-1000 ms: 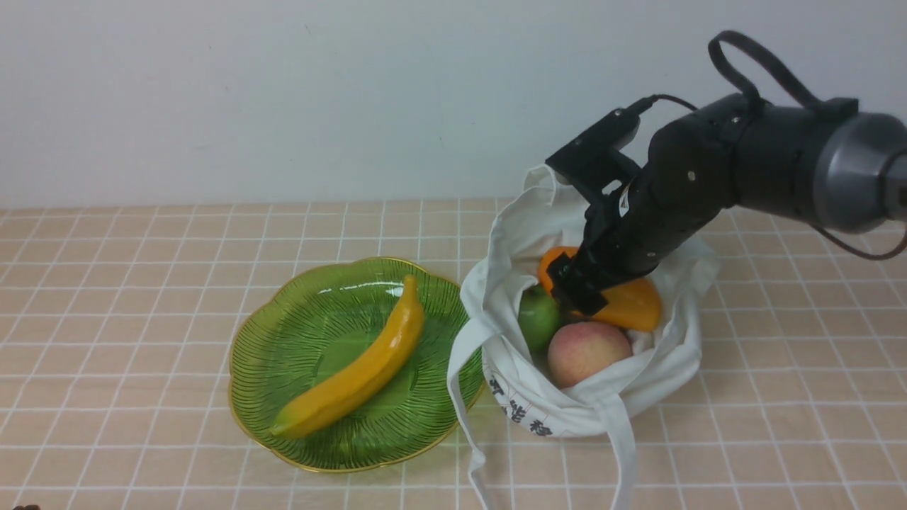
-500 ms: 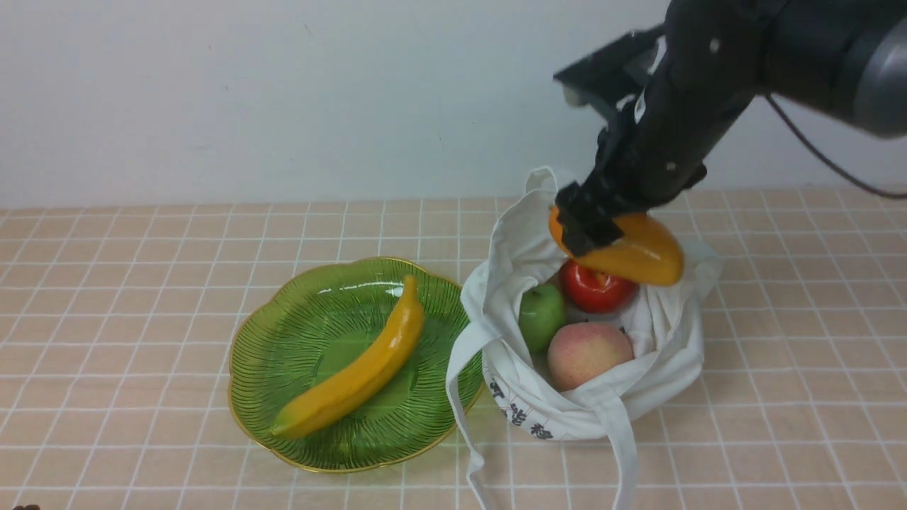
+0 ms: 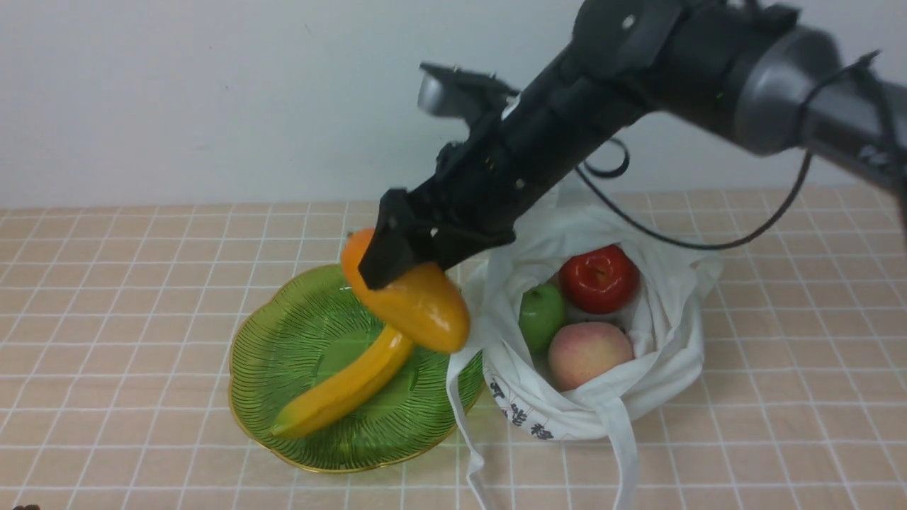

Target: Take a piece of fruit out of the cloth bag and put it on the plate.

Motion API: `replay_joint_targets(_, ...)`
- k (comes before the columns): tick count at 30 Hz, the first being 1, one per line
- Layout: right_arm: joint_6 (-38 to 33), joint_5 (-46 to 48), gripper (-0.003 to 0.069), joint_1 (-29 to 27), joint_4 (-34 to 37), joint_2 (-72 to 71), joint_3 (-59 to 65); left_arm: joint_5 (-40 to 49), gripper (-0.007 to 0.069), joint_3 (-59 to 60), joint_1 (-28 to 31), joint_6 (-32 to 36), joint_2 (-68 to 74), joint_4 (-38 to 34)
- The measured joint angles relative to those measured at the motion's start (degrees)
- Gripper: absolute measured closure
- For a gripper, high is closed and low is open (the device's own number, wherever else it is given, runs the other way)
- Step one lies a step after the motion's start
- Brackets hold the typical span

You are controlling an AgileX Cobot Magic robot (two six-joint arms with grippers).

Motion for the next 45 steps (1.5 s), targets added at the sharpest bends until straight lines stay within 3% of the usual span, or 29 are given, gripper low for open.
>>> replay_joint_targets(5,0.0,-2.5,0.006,0.2,0.2,5.8,0.0,0.0,0.0632,0.0,0.0,0.0,0.0,0.0)
replay_joint_targets(8,0.7,-3.5,-0.001,0.2,-0.7,7.8,-0.2,0.0,0.0632,0.0,0.0,0.0,0.0,0.0)
replay_joint_targets(13,1.3,-3.2,-0.003,0.2,-1.6,8.2,-2.5,0.0,0.0632,0.0,0.0,0.0,0.0,0.0)
replay_joint_targets(20,2.5,3.6,-0.0027,0.2,-7.2,8.2,-16.1,0.0,0.0632,0.0,0.0,0.0,0.0,0.0)
replay_joint_targets(24,11.5,4.5,0.0085,0.2,-13.1,6.9,-27.0,0.0,0.0632,0.0,0.0,0.0,0.0,0.0)
replay_joint_targets(27,14.3,4.7,0.0173,0.2,-15.5,5.5,-29.9,0.0,0.0632,0.0,0.0,0.0,0.0,0.0)
replay_joint_targets(34,17.1,5.8,0.0608,0.2,-25.5,-10.1,-29.8,0.0,0.0632,0.0,0.0,0.0,0.0,0.0)
replay_joint_targets(37,17.8,5.8,0.0661,0.2,-28.7,-19.5,-23.7,0.0,0.0632,0.0,0.0,0.0,0.0,0.0)
replay_joint_targets(45,21.0,5.7,0.0671,0.2,-36.6,-47.1,5.9,0.0,0.0632,0.0,0.0,0.0,0.0,0.0)
